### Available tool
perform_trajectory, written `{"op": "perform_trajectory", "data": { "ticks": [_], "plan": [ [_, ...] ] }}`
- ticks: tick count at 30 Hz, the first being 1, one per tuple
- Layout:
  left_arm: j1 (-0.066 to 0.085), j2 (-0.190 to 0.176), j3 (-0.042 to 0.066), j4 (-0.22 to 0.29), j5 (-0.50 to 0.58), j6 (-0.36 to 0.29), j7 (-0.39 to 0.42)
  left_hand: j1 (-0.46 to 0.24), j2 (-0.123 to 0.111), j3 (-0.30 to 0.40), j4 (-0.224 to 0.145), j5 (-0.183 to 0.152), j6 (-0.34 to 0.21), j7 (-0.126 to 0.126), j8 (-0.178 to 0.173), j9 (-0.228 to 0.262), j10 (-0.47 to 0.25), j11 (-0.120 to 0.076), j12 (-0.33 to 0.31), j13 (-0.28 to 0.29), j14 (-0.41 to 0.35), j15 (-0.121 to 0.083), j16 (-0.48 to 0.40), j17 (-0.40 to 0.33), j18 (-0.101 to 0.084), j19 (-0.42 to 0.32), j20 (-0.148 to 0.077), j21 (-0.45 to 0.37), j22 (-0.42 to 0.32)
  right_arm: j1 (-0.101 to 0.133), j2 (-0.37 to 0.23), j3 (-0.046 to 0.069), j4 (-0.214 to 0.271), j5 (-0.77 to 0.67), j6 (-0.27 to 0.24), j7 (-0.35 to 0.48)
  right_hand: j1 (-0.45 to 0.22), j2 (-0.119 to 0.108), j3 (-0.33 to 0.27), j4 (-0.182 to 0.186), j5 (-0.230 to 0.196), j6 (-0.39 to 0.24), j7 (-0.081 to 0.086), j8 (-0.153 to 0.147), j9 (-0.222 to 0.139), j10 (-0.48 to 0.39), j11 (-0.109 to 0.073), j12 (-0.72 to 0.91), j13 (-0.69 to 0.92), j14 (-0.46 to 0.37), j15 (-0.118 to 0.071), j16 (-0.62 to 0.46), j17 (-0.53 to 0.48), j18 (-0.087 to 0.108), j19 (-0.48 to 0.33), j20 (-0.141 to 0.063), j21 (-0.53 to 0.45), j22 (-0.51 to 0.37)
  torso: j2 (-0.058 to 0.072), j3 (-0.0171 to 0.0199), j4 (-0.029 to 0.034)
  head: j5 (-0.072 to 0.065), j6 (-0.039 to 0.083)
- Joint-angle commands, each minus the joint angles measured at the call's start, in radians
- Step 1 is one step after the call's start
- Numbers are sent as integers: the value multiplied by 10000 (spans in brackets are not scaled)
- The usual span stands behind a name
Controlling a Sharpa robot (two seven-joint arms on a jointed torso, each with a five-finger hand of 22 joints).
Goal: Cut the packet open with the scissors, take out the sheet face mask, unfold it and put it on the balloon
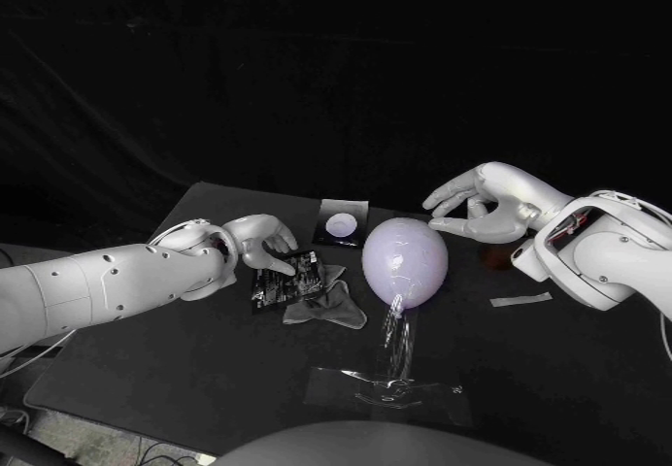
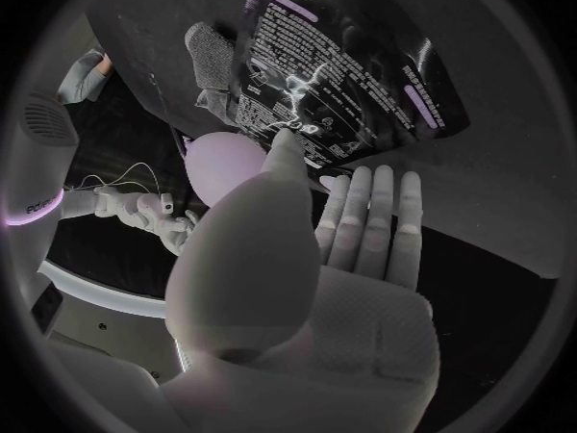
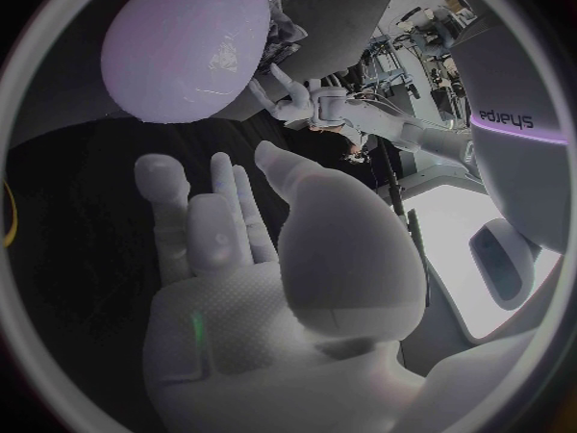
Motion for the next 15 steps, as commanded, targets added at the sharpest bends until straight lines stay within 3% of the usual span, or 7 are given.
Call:
{"op": "perform_trajectory", "data": {
  "ticks": [1,6,9,10,12,13,15],
  "plan": [
    [4,-101,11,208,323,-150,-395,-23,-216,-458,33,-15,-209,-16,-73,-20,-466,160,-23,-4,-384,128,-189,-82,-154,-243,43,-219,-137,-25,-7,5,-2,-19,-24,49,-42,28,-18,49,-14,26,28,15,5,0,18,-9,0,-20,-20,-29,-88,111,-107,0,-54,-19,-4,0,5,1,-19],
    [-7,-166,2,344,126,-39,-803,-13,-511,-788,53,4,-418,69,-149,-42,-914,296,-12,-2,-743,270,-367,-169,-246,-447,65,-437,-274,-71,-6,5,-15,-18,-38,51,-46,10,-25,55,-13,-2,40,-1,1,-20,28,-27,-5,-53,-12,-82,-192,128,-174,2,-152,-66,2,5,2,33,-36],
    [-52,-122,-1,351,-26,-52,-1011,-29,-795,-1037,60,24,-787,99,-285,-126,-1375,484,-36,-13,-1418,490,-718,-330,-493,-970,82,-804,-475,-100,-5,5,-18,-16,-43,53,-49,4,-28,59,-13,-14,46,-7,0,-31,34,-35,-6,-81,-7,-138,-299,144,-226,4,-242,-114,7,5,-6,40,-33],
    [-92,-70,-2,334,-102,-56,-1144,-29,-989,-1222,72,18,-1661,373,-526,-374,-1877,555,-33,-11,-2360,636,-1009,-610,-674,-2420,66,-1577,-916,-111,-7,5,-17,-14,-42,53,-50,-1,-31,61,-13,-24,50,-12,-1,-40,38,-41,-7,-94,-3,-155,-328,145,-241,6,-253,-115,9,3,-12,33,-40],
    [-131,-6,-2,311,-174,4,-1282,-22,-1041,-1261,66,21,-2026,458,-614,-480,-2071,591,-45,-16,-2954,675,-1115,-806,-703,-2662,73,-1716,-998,-120,-16,5,-9,-12,-42,49,-53,-8,-35,66,-13,-37,57,-19,-2,-53,44,-48,-9,-113,2,-182,-378,159,-293,9,-334,-157,4,1,-14,26,-48],
    [-152,27,-2,303,-211,55,-1354,-1,-1081,-1319,66,23,-2631,596,-758,-666,-2355,548,-68,-27,-3679,650,-1212,-1038,-734,-2802,78,-1803,-1051,-123,-22,5,-4,-12,-42,48,-53,-8,-35,66,-13,-37,57,-19,-2,-53,44,-48,-9,-113,2,-182,-378,159,-293,9,-334,-157,5,0,-18,22,-53],
    [-200,96,-2,295,-301,196,-1500,13,-1101,-1333,85,22,-2794,647,-802,-711,-2525,552,-55,-21,-4091,651,-1232,-1172,-748,-2922,79,-1875,-1094,-128,-35,5,3,-11,-44,43,-53,-9,-35,67,-13,-40,58,-21,-3,-56,46,-50,-10,-119,4,-192,-396,165,-311,10,-364,-173,10,-2,-23,10,-62]
  ]
}}
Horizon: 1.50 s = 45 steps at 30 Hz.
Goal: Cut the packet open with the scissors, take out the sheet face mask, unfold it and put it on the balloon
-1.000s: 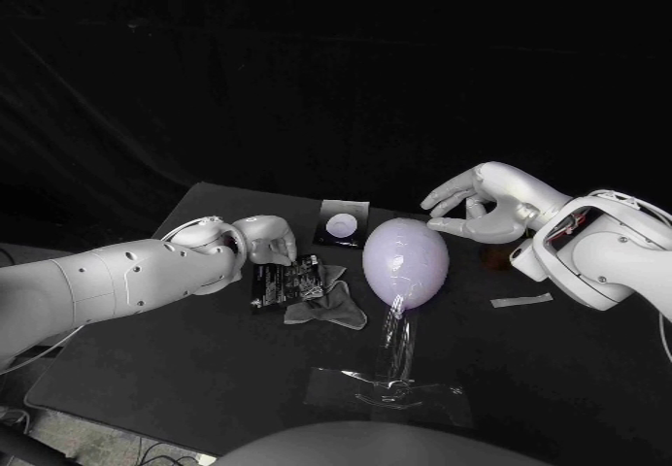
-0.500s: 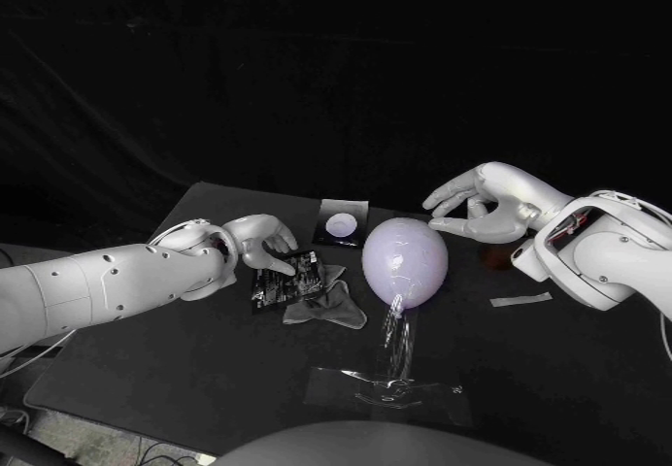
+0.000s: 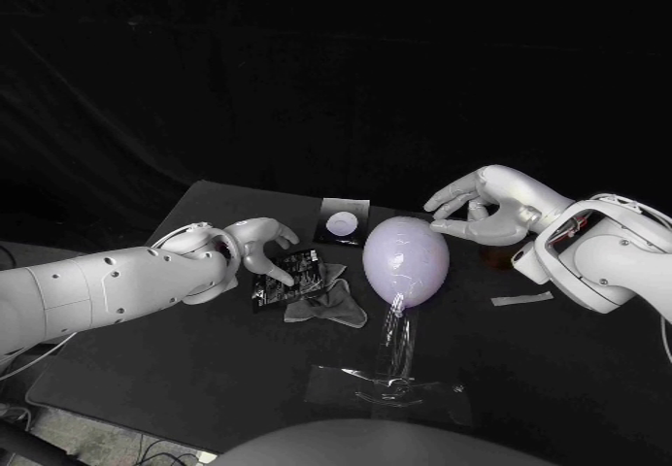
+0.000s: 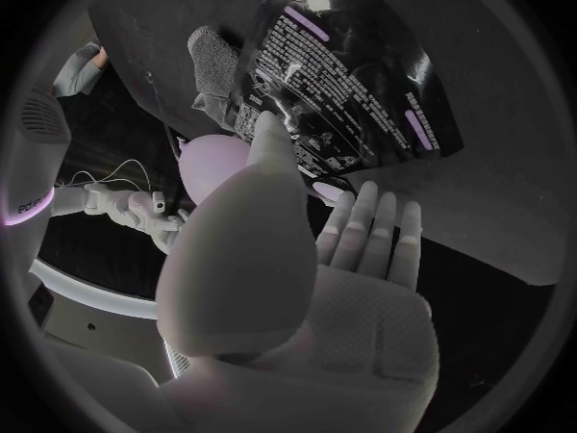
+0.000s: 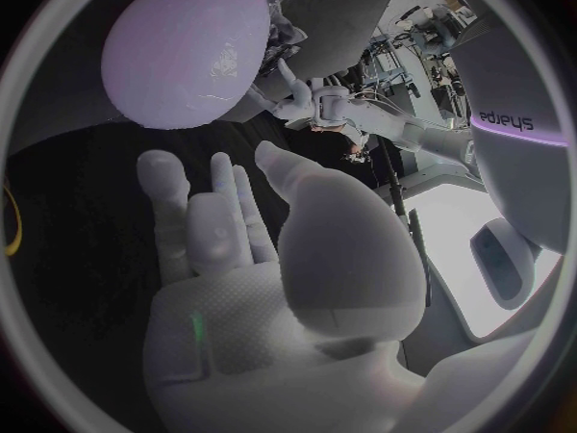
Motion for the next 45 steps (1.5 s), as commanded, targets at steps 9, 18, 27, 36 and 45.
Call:
{"op": "perform_trajectory", "data": {
  "ticks": [9,18,27,36,45],
  "plan": [
    [-246,260,8,37,-645,369,-896,133,-167,-104,7,22,-1316,683,-345,-372,-1314,-210,-40,-25,-1666,-162,-102,-529,-181,-632,38,-369,-222,-16,-54,5,35,18,-36,36,-60,-13,-12,48,-14,-50,66,-25,0,-64,51,-54,-9,-96,11,-157,-174,194,-148,14,-195,-94,-6,2,7,-65,-39],
    [-313,220,8,249,-941,458,-1016,235,-145,-82,8,18,-961,836,-234,-244,-990,-123,196,71,-626,-134,171,-199,-110,-559,-14,-365,-226,-17,-73,5,33,127,-35,39,-62,-11,-14,56,-14,-53,68,-26,1,-65,53,-54,-7,-128,14,-206,-255,206,-200,19,-267,-128,-4,-4,16,-85,-72],
    [-362,236,7,275,-1074,232,-1026,643,781,925,-31,-6,2173,698,844,713,536,-196,1000,261,2006,-154,1059,528,469,541,-84,92,-7,-19,-80,5,48,177,-46,52,-62,-3,-12,63,-13,-48,66,-23,4,-59,53,-50,-5,-142,15,-220,-276,209,-221,21,-287,-134,-4,-5,-4,-81,-119],
    [-381,248,11,147,-798,-189,-690,1643,2248,1991,-138,-21,3661,185,1577,931,2162,-836,1411,251,3500,-793,1823,803,972,2523,-31,1022,401,-20,-93,5,44,228,-67,57,-61,21,-4,79,-9,-31,60,-13,11,-36,47,-39,0,-161,14,-236,-299,216,-259,25,-319,-140,-10,-1,0,-115,-138],
    [-384,212,25,134,-430,-553,-248,2079,2474,2290,-91,-20,4022,65,1629,861,2641,-970,1144,37,3797,-941,1903,847,991,2841,-13,1166,438,-21,-109,5,32,245,-78,60,-54,39,6,87,-4,-20,54,-6,15,-19,41,-32,4,-165,11,-233,-293,219,-275,26,-329,-139,-5,-6,5,-141,-113]
  ]
}}
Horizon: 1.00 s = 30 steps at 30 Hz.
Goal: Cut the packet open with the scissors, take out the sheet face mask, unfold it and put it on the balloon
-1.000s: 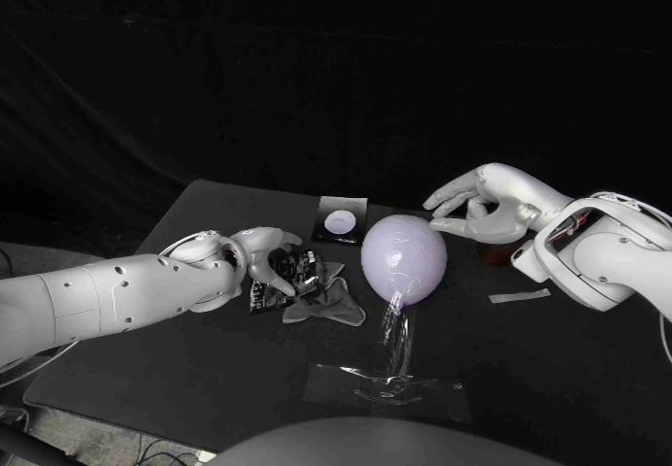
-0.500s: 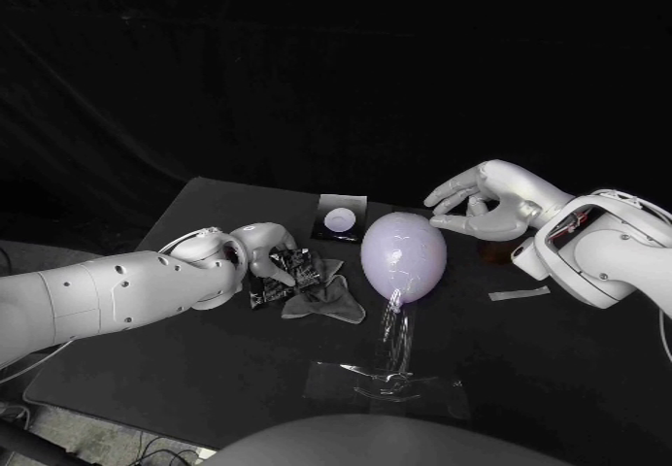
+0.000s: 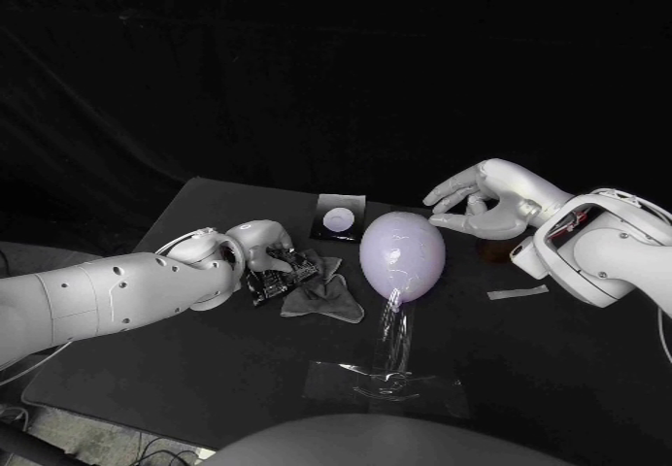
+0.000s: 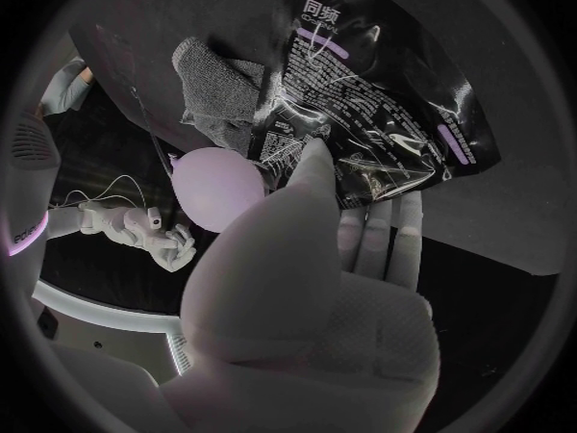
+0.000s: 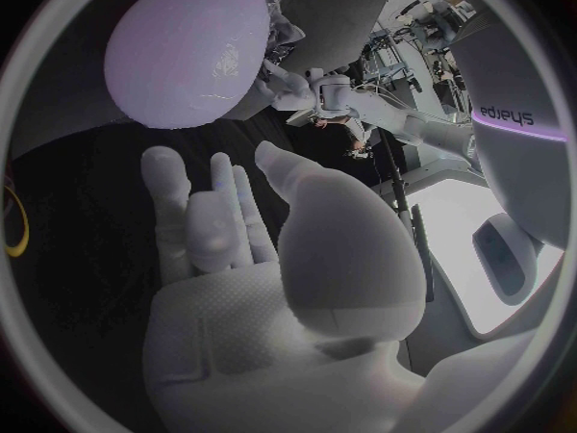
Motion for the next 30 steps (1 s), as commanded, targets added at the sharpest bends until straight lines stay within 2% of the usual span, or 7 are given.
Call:
{"op": "perform_trajectory", "data": {
  "ticks": [1,8,14,19,24,28,30],
  "plan": [
    [-72,-23,-37,45,499,0,458,121,7,97,-9,-7,106,12,-12,-29,120,-27,-74,-31,54,-5,-12,-19,196,113,7,40,163,-4,-7,5,1,4,-33,62,-54,39,-23,61,-4,0,37,-7,10,18,3,-32,7,-94,9,-40,-5,130,-79,-26,-46,2,4,-4,8,-24,31],
    [-70,-174,71,173,983,193,1172,241,-4,170,-20,-6,141,19,-38,-69,204,-29,-198,-54,67,-14,-36,-23,144,170,10,61,163,-8,-2,5,-50,47,-53,71,-56,44,-21,66,-3,-1,38,-7,10,19,3,-32,7,-105,8,-65,-53,141,-109,-26,-100,-27,-4,-6,16,-81,82],
    [-51,-391,250,339,1340,707,1738,532,293,555,-10,-6,593,-116,133,-53,682,-183,-312,-52,382,-143,48,20,132,412,-14,199,210,-21,22,5,-126,118,-84,82,-53,65,-9,77,-1,-2,38,-7,11,18,3,-35,6,-107,8,-58,-40,139,-112,-25,-87,-14,-10,-7,4,-110,136],
    [0,-520,334,419,1463,1050,1955,673,508,916,-42,-6,767,-161,216,-36,945,-258,-438,-52,548,-220,43,23,137,488,-36,276,242,-34,46,5,-164,149,-96,91,-51,79,-1,83,0,-2,37,-7,12,17,2,-36,6,-106,7,-51,-28,139,-117,-24,-86,-9,-10,0,6,-131,185],
    [88,-630,427,459,1519,1379,2148,644,679,1383,-33,-6,689,-164,229,-19,1088,-264,-650,-60,661,-234,-35,-11,135,516,-51,384,300,-56,78,5,-215,176,-98,103,-53,87,2,88,0,-2,38,-8,13,17,3,-37,6,-107,7,-53,-32,141,-123,-24,-91,-10,-10,-9,2,-152,239],
    [188,-682,472,460,1581,1479,2219,606,671,1511,-34,-4,660,-160,237,-9,1120,-260,-715,-59,680,-230,-66,-23,127,503,-53,409,316,-67,97,5,-253,204,-98,109,-61,95,4,100,-1,-5,40,-9,13,14,5,-40,5,-110,7,-57,-44,140,-125,-23,-87,-5,-2,-5,0,-144,271],
    [290,-709,489,448,1619,1523,2250,576,652,1606,-37,-3,635,-153,242,-2,1135,-254,-767,-59,688,-224,-93,-34,120,495,-52,429,328,-74,111,5,-276,225,-98,115,-61,95,4,100,-1,-5,40,-9,13,14,5,-40,5,-110,7,-57,-44,140,-125,-23,-87,-5,2,-3,1,-139,282]
  ]
}}
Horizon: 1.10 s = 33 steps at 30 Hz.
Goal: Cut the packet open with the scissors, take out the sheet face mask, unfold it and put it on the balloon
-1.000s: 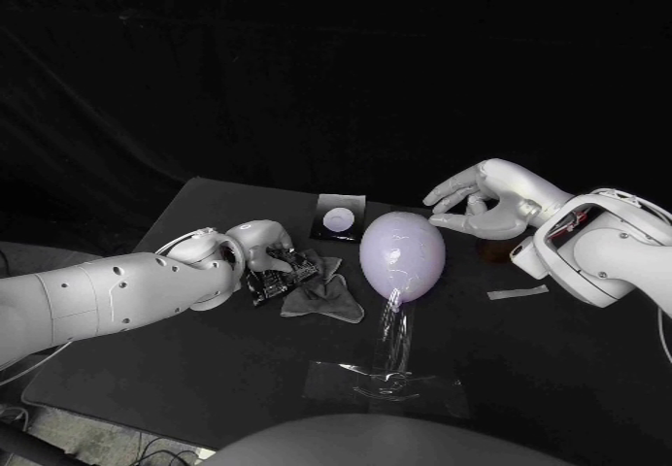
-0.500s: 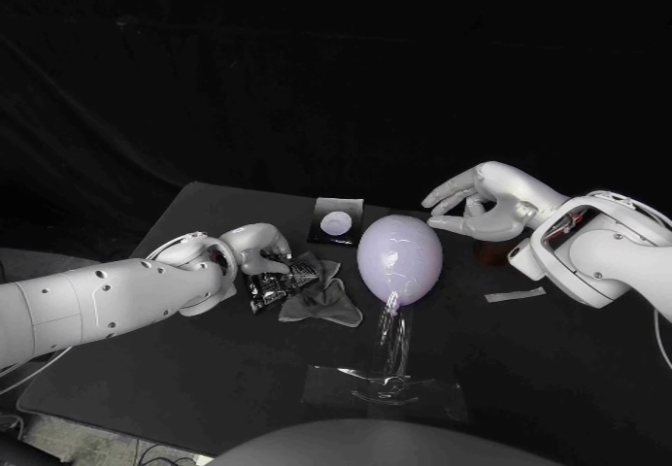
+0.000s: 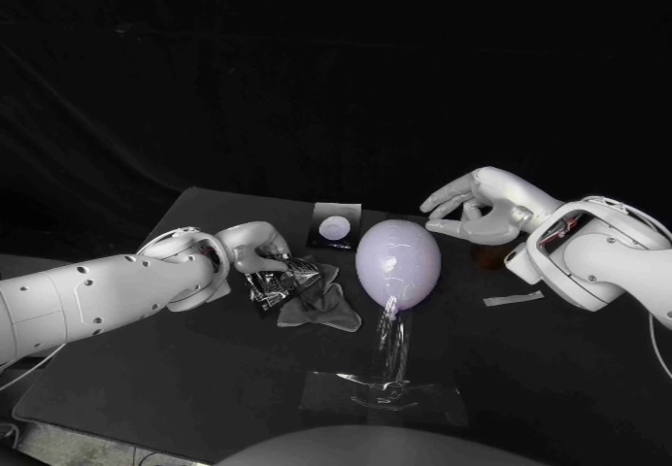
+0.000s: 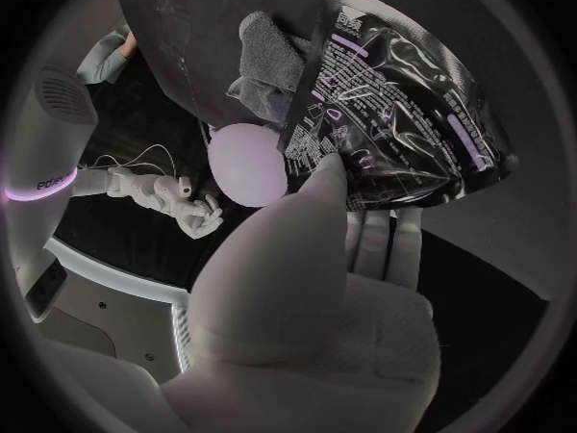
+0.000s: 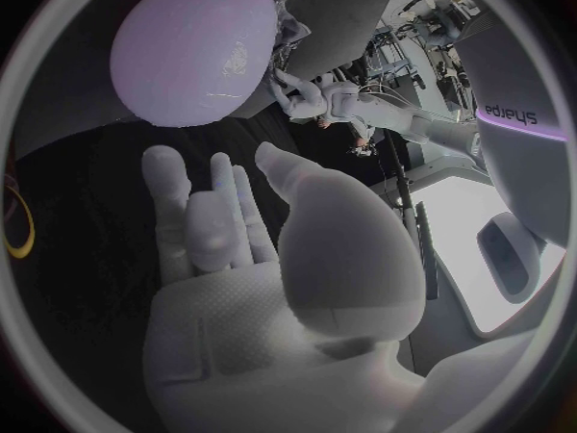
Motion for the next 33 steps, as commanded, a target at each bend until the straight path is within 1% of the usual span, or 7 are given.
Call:
{"op": "perform_trajectory", "data": {
  "ticks": [1,7,14,20,27,30,33],
  "plan": [
    [172,-29,39,13,271,477,430,-109,-7,242,-6,42,-87,40,79,33,154,-3,-130,3,123,15,-86,-27,-213,5,-17,76,35,-14,29,5,-32,56,-27,104,-25,58,4,47,-1,-22,57,-9,9,12,5,-41,5,-75,-29,-58,-10,154,-93,12,-24,12,13,6,-2,16,29],
    [380,-39,53,-38,319,708,398,-279,-86,735,-5,47,-282,146,48,41,95,93,-384,-3,47,89,-253,-86,-279,-68,4,148,82,-27,57,5,-55,107,-10,120,-31,62,4,55,-1,-24,59,-11,9,9,6,-43,5,-77,-28,-61,-16,155,-99,13,-31,10,13,14,-7,37,30],
    [435,-27,56,-50,300,812,473,-511,-134,1342,-4,42,-459,233,23,55,-29,178,-452,0,-32,162,-405,-133,-373,-188,3,189,113,-33,62,5,-53,142,-3,135,-44,65,2,70,-1,-33,62,-15,8,0,10,-48,3,-86,-27,-76,-49,161,-121,15,-63,-5,14,15,-6,10,41],
    [509,-65,59,-52,413,824,698,-682,-162,1738,-21,40,-554,261,29,79,-98,207,-453,0,-57,186,-472,-146,-411,-241,-5,223,136,-34,104,7,-103,170,-51,143,-56,90,10,96,7,-42,65,-21,8,-15,14,-55,0,-84,-24,-60,-24,160,-131,18,-59,7,13,11,-2,-1,127],
    [797,-103,62,8,813,983,883,-810,-298,2059,-52,40,-549,241,96,130,-49,189,-435,8,-2,171,-484,-135,-426,-270,-15,275,167,-25,233,8,-256,583,-79,105,-75,243,84,195,28,11,37,10,29,31,-9,-35,8,-15,-37,76,169,131,-42,18,153,160,14,4,3,-11,251],
    [964,-114,64,82,1076,1061,909,-832,-325,2124,-60,40,-542,237,114,142,-28,183,-430,10,20,165,-480,-130,-427,-273,-17,289,175,11,338,10,-358,886,-68,46,-71,312,133,241,42,74,0,45,52,108,-42,-11,17,64,-64,229,387,98,75,8,383,311,13,0,-5,-35,309],
    [1185,-101,65,191,1268,1117,922,-863,-355,2205,-69,40,-533,232,137,158,1,175,-426,12,47,156,-474,-124,-427,-275,-20,309,187,99,502,12,-530,1266,-38,-50,-72,389,189,293,64,166,-66,101,88,273,-101,42,39,199,-118,528,848,51,244,-13,700,516,5,-10,1,-63,422]
  ]
}}
